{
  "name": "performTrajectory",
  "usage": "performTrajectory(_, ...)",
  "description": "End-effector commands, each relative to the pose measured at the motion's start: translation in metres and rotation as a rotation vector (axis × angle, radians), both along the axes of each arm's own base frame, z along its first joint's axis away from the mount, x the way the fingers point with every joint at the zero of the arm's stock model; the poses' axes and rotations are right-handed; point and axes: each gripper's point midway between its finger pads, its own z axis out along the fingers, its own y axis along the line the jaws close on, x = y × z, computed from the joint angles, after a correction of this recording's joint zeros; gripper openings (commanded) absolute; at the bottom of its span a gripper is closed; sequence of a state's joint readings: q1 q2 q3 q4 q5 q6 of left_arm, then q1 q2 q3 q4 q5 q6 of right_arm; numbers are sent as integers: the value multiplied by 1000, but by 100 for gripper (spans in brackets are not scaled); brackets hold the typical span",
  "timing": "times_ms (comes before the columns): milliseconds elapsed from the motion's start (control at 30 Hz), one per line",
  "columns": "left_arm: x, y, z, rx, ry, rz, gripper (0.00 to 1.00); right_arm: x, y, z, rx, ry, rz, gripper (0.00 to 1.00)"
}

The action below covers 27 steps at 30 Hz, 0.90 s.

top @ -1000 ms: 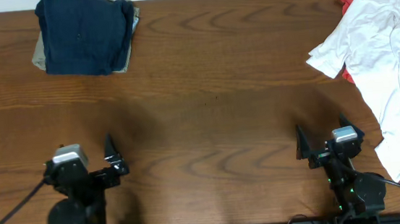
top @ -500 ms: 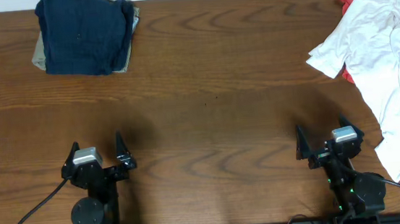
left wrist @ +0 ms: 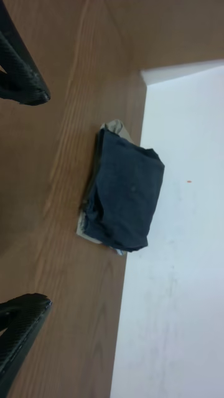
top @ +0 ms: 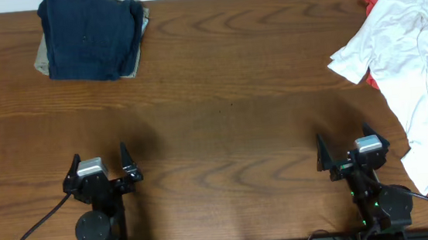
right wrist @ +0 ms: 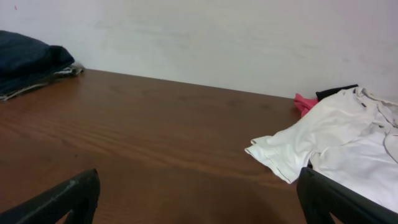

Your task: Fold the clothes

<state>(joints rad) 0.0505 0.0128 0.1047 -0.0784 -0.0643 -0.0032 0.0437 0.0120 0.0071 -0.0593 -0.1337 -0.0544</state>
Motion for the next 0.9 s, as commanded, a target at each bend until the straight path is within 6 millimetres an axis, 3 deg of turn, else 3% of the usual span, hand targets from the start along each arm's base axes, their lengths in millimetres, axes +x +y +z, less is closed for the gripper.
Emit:
performTrajectory(0,0,4,-3,10,-2,20,98,0,1,0,15,1,1,99)
performTrajectory(467,6,-1,-27,4,10,-10,98,0,1,0,16,1,1,99)
performTrajectory(600,4,-2,-46,-1,89,-18,98,0,1,0,16,1,1,99)
performTrajectory(867,5,-4,-45,-2,83,-25,98,0,1,0,15,1,1,99)
